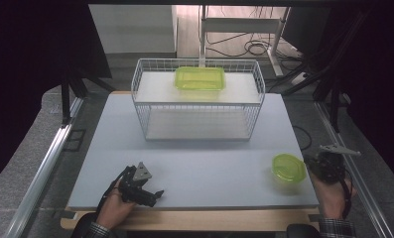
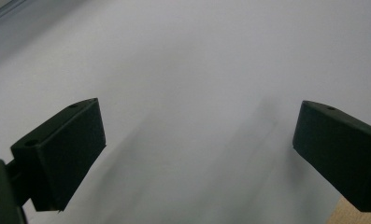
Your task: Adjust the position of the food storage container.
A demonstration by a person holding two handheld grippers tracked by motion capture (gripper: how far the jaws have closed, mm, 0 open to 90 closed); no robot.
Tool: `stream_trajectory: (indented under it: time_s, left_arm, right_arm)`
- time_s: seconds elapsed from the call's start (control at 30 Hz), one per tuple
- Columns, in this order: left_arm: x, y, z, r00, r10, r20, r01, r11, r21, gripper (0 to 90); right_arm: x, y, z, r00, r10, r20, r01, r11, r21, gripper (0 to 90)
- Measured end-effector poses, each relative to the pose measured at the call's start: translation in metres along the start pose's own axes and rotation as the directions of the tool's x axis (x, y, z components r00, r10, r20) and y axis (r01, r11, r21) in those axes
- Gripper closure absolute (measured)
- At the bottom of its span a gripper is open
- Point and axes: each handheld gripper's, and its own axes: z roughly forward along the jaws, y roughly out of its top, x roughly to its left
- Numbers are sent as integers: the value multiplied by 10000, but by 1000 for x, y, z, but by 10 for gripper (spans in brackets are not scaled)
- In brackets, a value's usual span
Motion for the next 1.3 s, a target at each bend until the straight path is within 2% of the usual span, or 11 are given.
stream_trajectory:
  time_s: [0.13,0.3,0.43,0.7,1.0,1.03,1.07,1.1,1.17,1.23,1.3]
  left_arm:
    - [0,0,0,10000,39,-14,-39,10000,21,23]
    - [-1,0,0,10000,59,-16,-59,10000,36,23]
    - [-1,0,1,10000,58,-11,-58,10000,50,23]
    - [-1,0,1,9999,105,-1,-105,9999,86,23]
    - [-2,1,2,9999,165,-5,-165,9998,132,25]
    - [-2,1,2,9998,183,2,-183,9997,155,25]
    - [-2,1,2,9998,183,2,-183,9997,155,25]
    - [-3,1,2,9998,212,-15,-211,9996,160,25]
    - [-3,1,2,9998,218,-20,-218,9996,162,25]
    - [-3,1,2,9997,226,-32,-225,9996,168,26]
    - [-3,1,2,9997,225,-32,-224,9996,168,26]
  right_arm:
    - [-7,-12,1,9990,292,351,-300,9993,237,890]
    - [-9,-21,4,9970,591,506,-616,9969,489,889]
    - [-4,-23,6,9952,881,426,-905,9943,571,889]
    - [10,-19,11,9955,899,297,-917,9935,667,889]
    - [39,-14,19,9966,632,-536,-584,9945,870,888]
    - [48,-12,21,9939,646,-889,-561,9939,945,888]
    - [48,-12,21,9939,646,-889,-561,9939,945,888]
    - [56,-11,23,9913,580,-1181,-464,9940,993,888]
    - [59,-10,23,9900,545,-1300,-410,9937,1040,888]
    - [68,-9,25,9850,402,-1681,-221,9939,1080,885]
    - [67,-9,24,9845,314,-1728,-126,9940,1085,883]
